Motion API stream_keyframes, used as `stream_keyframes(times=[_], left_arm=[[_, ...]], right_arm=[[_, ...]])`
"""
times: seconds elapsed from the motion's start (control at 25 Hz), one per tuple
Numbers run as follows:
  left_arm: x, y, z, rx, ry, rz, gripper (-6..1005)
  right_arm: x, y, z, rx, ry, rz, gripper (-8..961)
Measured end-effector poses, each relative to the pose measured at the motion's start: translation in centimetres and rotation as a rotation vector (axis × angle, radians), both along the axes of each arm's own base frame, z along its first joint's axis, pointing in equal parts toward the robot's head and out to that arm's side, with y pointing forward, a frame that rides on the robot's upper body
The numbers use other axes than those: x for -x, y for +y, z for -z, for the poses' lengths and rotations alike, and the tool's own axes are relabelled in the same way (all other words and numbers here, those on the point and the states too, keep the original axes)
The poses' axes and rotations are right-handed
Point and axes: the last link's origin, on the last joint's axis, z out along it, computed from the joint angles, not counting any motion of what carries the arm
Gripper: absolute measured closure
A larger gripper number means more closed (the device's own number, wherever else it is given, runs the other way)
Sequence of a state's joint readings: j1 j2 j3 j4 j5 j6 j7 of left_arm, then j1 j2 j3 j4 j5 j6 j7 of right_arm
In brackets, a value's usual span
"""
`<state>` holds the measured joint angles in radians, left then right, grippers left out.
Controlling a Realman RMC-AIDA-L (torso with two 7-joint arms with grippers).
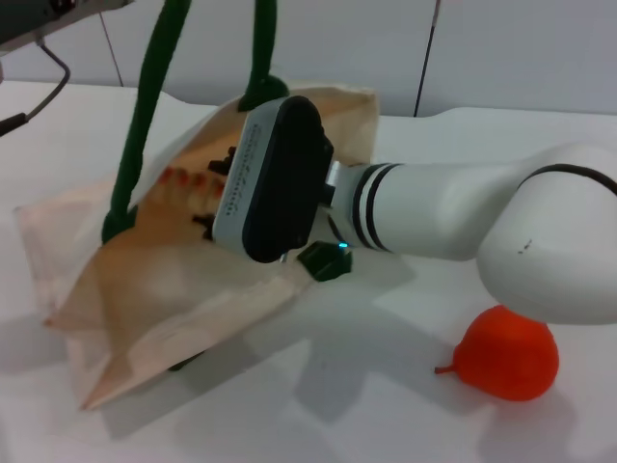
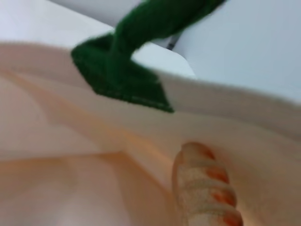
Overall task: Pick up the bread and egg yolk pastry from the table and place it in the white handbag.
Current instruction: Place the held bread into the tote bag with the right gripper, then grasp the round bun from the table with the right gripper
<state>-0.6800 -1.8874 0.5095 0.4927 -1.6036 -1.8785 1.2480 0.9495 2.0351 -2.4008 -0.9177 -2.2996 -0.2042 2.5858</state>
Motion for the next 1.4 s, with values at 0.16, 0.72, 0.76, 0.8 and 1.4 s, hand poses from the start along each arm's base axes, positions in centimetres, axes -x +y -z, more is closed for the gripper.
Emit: stream_keyframes(times=[0.16,0.72,0.76,0.8,1.4], left_arm=[[0.9,0.2,-0.1,-0.025,0.009,-0.055,871],[4.1,1.3,-0.9,-0.142,0.017,-0.248,872],[4.5,1.3,-0.9,-0.152,0.014,-0.263,872],[4.7,1.3,-0.9,-0.157,0.015,-0.274,872],[6.7,1.2,-1.0,-0.207,0.007,-0.374,872]], right_arm=[[0.6,-1.2,-0.1,0.028,0.041,0.001,338],[0.5,-1.8,-3.6,0.015,0.109,0.051,52],[0.3,-1.7,-3.9,0.009,0.114,0.065,53],[0.0,-1.5,-4.3,0.003,0.118,0.078,54],[-6.3,2.0,-9.9,-0.120,0.153,0.341,72]])
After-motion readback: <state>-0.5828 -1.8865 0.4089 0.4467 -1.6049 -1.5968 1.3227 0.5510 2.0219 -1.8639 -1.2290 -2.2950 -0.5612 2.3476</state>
